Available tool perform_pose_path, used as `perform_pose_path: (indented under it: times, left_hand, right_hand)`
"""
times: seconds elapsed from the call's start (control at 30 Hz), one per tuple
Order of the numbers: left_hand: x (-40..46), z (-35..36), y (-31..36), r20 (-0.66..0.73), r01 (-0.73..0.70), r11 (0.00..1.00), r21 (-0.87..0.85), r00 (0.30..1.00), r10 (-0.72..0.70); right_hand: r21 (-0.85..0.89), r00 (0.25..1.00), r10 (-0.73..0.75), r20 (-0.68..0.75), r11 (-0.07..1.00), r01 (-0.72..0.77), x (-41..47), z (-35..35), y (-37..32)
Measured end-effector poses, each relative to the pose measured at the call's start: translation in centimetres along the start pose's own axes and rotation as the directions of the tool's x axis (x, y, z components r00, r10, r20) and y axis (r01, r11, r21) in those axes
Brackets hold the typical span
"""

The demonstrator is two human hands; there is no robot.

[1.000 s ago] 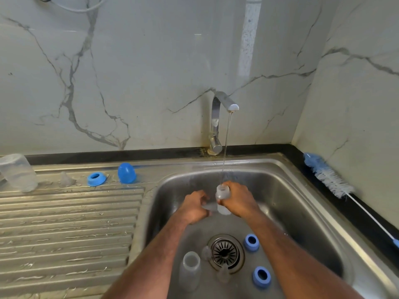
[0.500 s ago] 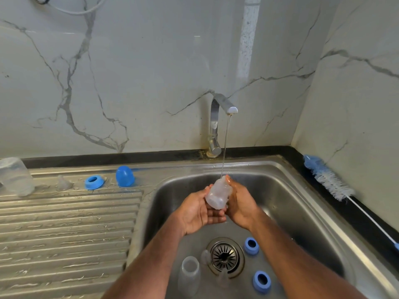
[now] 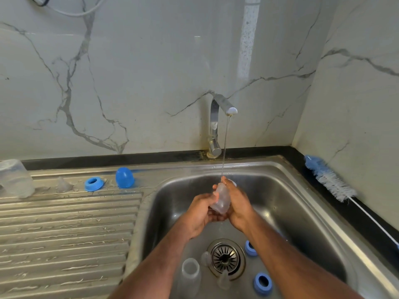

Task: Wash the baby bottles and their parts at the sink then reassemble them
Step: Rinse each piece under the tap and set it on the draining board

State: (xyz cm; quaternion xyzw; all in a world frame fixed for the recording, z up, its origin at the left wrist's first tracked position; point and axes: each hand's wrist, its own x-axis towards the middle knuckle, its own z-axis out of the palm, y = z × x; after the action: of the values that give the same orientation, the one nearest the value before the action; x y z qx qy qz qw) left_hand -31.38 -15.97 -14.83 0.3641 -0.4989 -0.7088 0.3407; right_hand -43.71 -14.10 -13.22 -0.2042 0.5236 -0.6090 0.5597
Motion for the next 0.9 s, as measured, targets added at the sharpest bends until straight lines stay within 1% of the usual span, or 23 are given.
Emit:
perform_pose_path:
  times: [0.07, 0.13, 0.17, 0.2, 0.27, 0.33, 0.4, 0.47, 0.5, 0.57, 0.63, 0.67, 0.73, 0.8, 0.9]
  left_hand:
    - [-0.2, 0.1, 0.3, 0.061, 0.118, 0.979, -0.168, 0.992, -0.11]
    - [-0.4, -0.1, 0.6, 0.086, 0.158, 0.963, -0.218, 0.986, -0.143]
    - [-0.4, -0.1, 0.7, 0.084, 0.165, 0.962, -0.216, 0.985, -0.15]
    - [-0.3, -0.1, 0.6, 0.074, 0.162, 0.965, -0.209, 0.986, -0.149]
    - [-0.1, -0.2, 0.5, 0.02, 0.118, 0.972, -0.205, 0.993, -0.116]
    - [0.3, -0.4, 0.3, -0.051, 0.003, 0.979, -0.205, 0.999, -0.014]
    - [0.5, -0.5, 0.1, -0.115, -0.094, 0.985, -0.147, 0.99, 0.078]
    - [0.5, -0.6, 0.0, -0.149, -0.153, 0.987, -0.053, 0.978, 0.144]
    - [0.4, -0.5, 0.0, -0.14, -0.192, 0.981, 0.001, 0.972, 0.19]
    - [0.3, -0.6, 0.0, -0.071, -0.291, 0.949, 0.12, 0.951, 0.301]
    - [0.5, -0.6, -0.3, 0.006, -0.353, 0.907, 0.231, 0.932, 0.362]
    - [0.8, -0.6, -0.5, 0.016, -0.361, 0.893, 0.269, 0.929, 0.371]
    - [1.3, -0.9, -0.9, -0.021, -0.342, 0.863, 0.373, 0.926, 0.376]
    - [1.7, -1.0, -1.1, -0.053, -0.326, 0.798, 0.506, 0.912, 0.407]
    - [1.9, -0.7, -1.1, -0.041, -0.339, 0.695, 0.634, 0.883, 0.467]
  right_hand:
    - [0.079, 0.99, 0.043, 0.135, 0.995, -0.054, -0.3, -0.3, -0.1]
    - [0.09, 0.972, 0.054, 0.23, 0.993, -0.077, -0.6, -0.5, -0.1]
    - [0.082, 0.969, 0.043, 0.244, 0.995, -0.065, -0.6, -0.6, 0.0]
    - [0.057, 0.972, 0.023, 0.233, 0.998, -0.037, -0.5, -0.5, -0.1]
    - [-0.055, 0.987, -0.019, 0.158, 0.998, 0.028, -0.5, -0.4, -0.3]
    - [-0.12, 0.995, -0.031, 0.096, 0.992, 0.043, -0.3, -0.5, -0.4]
    - [-0.073, 0.996, -0.025, 0.09, 0.997, 0.031, -0.2, -0.7, -0.4]
    - [-0.051, 0.997, -0.025, 0.076, 0.998, 0.029, -0.3, -0.8, -0.5]
    - [-0.055, 0.998, -0.018, 0.06, 0.998, 0.021, -0.3, -0.8, -0.5]
    - [-0.057, 0.999, 0.024, 0.029, 0.998, -0.023, -0.3, -0.7, -0.4]
    - [-0.052, 0.998, 0.069, 0.009, 0.996, -0.068, -0.4, -0.6, -0.2]
    - [-0.063, 0.997, 0.083, 0.005, 0.995, -0.083, -0.3, -0.6, -0.1]
    - [-0.097, 0.994, 0.105, -0.005, 0.99, -0.105, -0.3, -0.4, 0.2]
    - [-0.122, 0.992, 0.123, -0.028, 0.985, -0.125, -0.1, -0.4, 0.4]
    - [-0.168, 0.989, 0.141, -0.053, 0.975, -0.148, -0.2, -0.4, 0.5]
